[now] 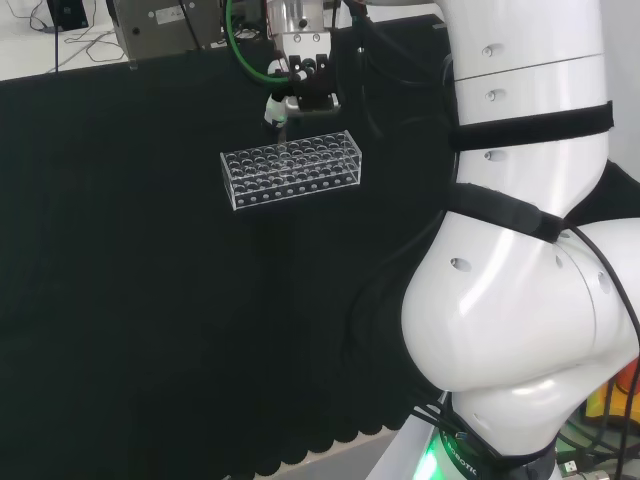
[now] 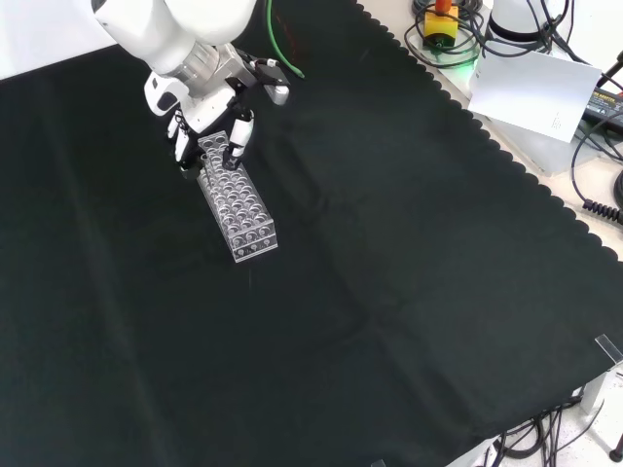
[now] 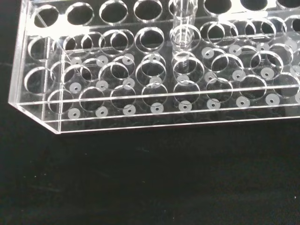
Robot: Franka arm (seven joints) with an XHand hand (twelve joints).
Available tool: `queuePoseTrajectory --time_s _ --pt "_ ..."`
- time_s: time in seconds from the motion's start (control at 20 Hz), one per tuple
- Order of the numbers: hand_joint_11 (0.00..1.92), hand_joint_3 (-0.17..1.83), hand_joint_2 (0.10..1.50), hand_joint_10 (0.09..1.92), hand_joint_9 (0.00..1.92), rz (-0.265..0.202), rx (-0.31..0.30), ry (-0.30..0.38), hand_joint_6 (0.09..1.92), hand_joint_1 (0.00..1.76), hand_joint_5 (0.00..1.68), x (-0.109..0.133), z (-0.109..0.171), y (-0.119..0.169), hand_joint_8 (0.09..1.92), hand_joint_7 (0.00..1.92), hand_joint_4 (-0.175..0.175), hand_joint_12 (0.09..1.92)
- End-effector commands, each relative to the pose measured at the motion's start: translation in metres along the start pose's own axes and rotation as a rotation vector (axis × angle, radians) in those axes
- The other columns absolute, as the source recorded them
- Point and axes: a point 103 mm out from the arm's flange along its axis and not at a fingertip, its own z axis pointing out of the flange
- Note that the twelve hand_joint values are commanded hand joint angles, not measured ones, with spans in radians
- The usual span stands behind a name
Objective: Pick up the test tube.
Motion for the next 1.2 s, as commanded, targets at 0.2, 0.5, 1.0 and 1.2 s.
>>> queuePoseTrajectory --time_s 0.2,0.5,1.0,1.2 --pt "0.47 -0.17 1.07 0.73 0.83 0.018 -0.039 -0.012 0.79 1.08 0.52 -0.005 0.004 0.001 0.89 0.93 -0.175 1.41" --pt "0.59 -0.17 1.06 0.64 1.01 0.018 -0.070 0.005 0.77 1.13 0.72 0.002 0.006 0.003 0.80 1.14 -0.175 1.35" --pt "0.73 -0.10 1.07 0.61 1.17 0.027 -0.111 -0.004 0.79 1.24 1.00 0.023 0.011 0.009 0.80 1.16 -0.175 1.28" --pt "1.10 -0.15 1.07 0.38 1.27 0.046 -0.181 -0.005 0.67 1.40 1.17 0.027 0.010 0.008 0.87 1.22 -0.175 1.02"
